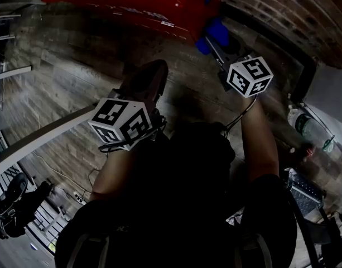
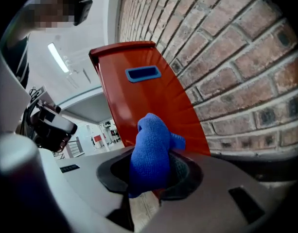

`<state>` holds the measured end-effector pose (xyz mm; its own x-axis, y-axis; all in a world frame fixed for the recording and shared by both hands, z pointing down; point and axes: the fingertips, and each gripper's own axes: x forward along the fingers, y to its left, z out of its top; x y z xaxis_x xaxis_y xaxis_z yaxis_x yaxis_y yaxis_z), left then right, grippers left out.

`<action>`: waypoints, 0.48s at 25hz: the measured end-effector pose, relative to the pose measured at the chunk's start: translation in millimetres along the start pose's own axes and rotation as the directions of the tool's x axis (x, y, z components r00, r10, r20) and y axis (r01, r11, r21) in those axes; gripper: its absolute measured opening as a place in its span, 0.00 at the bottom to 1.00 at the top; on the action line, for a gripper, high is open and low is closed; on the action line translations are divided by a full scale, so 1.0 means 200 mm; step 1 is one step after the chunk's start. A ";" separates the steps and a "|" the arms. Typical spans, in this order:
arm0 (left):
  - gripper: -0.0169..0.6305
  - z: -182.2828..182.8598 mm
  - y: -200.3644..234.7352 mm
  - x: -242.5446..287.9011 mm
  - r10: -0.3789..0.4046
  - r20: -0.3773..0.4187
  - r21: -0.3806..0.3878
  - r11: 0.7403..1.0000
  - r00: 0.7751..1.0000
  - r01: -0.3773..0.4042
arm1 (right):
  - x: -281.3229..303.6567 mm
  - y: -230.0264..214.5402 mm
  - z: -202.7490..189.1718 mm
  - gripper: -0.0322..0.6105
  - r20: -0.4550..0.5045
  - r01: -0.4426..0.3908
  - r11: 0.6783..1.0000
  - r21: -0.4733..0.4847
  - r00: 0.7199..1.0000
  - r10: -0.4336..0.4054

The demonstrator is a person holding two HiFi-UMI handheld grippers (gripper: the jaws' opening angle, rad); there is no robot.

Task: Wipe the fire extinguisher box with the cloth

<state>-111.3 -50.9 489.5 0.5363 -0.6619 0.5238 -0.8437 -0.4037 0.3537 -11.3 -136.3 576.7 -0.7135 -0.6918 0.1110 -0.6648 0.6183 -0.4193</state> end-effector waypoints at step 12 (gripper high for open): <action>0.04 -0.05 -0.02 -0.01 0.011 -0.027 0.109 0.994 1.000 -0.008 | 0.13 -0.40 -0.72 0.25 -0.278 0.232 0.917 0.324 0.950 -0.143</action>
<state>-109.3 -42.0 495.7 0.5277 -0.6486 0.5484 -0.8452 -0.4651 0.2632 -7.7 -149.9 743.9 -0.6445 -0.6417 0.4157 -0.7038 0.2856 -0.6504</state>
